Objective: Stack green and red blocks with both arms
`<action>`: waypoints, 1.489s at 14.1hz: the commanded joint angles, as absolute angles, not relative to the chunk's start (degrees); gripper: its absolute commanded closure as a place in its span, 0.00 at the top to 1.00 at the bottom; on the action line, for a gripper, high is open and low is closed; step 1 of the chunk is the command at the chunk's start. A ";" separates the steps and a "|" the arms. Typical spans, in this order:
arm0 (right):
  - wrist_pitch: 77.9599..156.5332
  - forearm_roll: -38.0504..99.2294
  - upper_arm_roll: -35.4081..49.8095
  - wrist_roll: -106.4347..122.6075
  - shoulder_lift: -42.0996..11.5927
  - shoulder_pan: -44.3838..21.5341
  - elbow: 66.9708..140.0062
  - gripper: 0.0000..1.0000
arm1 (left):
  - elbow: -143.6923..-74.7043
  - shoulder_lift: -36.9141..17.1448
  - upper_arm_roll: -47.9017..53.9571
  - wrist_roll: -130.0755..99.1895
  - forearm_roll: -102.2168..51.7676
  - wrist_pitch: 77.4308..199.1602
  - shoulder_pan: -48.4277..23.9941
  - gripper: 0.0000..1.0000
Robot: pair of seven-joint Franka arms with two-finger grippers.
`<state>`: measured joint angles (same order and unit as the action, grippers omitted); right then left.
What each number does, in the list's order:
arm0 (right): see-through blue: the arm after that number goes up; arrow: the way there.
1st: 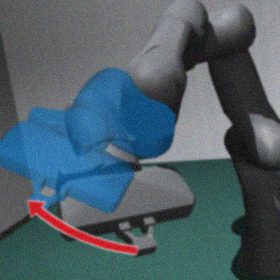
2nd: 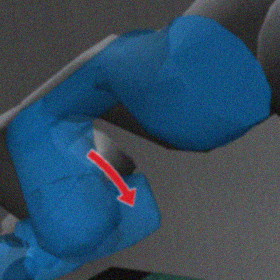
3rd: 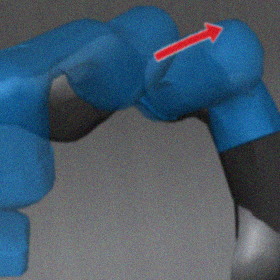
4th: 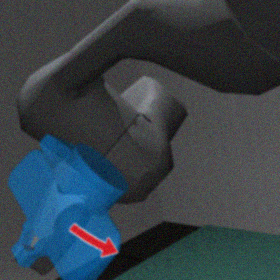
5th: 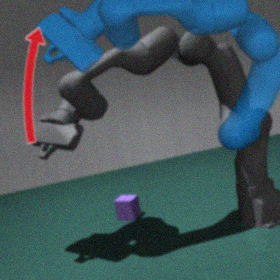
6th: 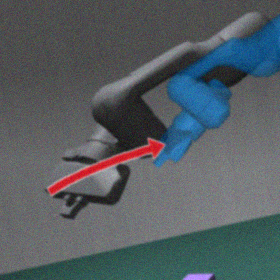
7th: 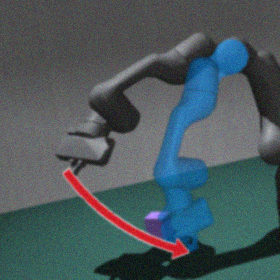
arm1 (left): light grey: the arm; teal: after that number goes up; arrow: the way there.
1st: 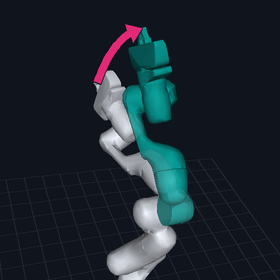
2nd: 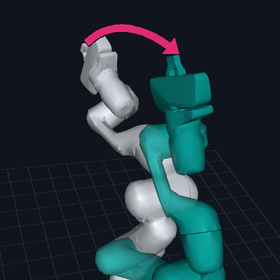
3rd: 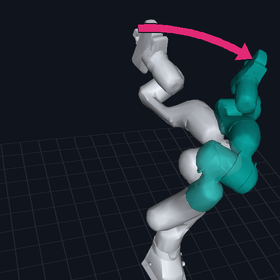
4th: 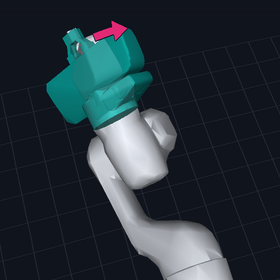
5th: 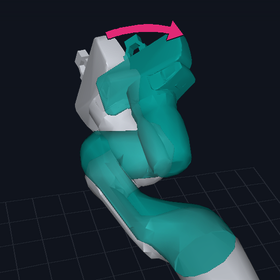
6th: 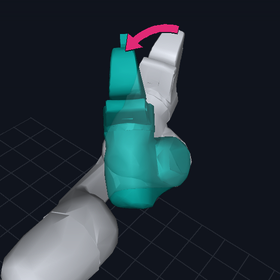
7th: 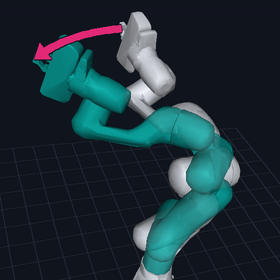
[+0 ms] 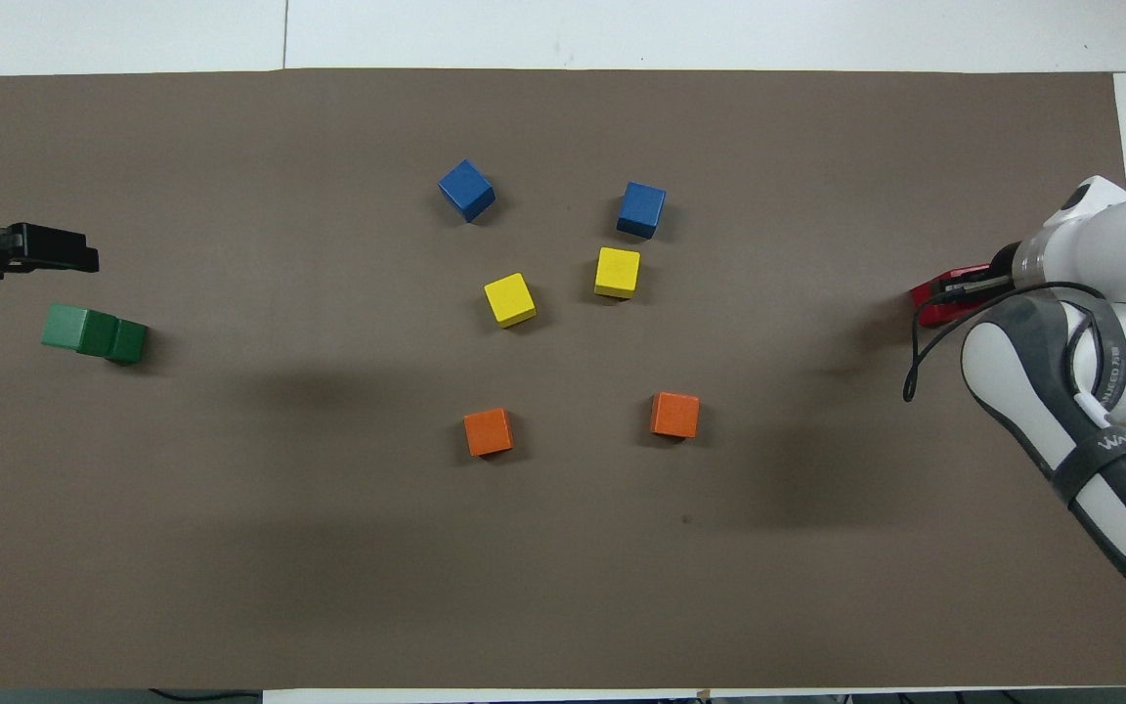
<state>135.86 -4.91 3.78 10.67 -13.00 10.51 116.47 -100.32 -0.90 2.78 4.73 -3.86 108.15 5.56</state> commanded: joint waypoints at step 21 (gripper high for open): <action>119.55 -3.52 6.94 7.57 -5.56 10.72 108.90 1.00 | -96.15 7.12 2.37 -0.09 -0.79 88.67 3.52 1.00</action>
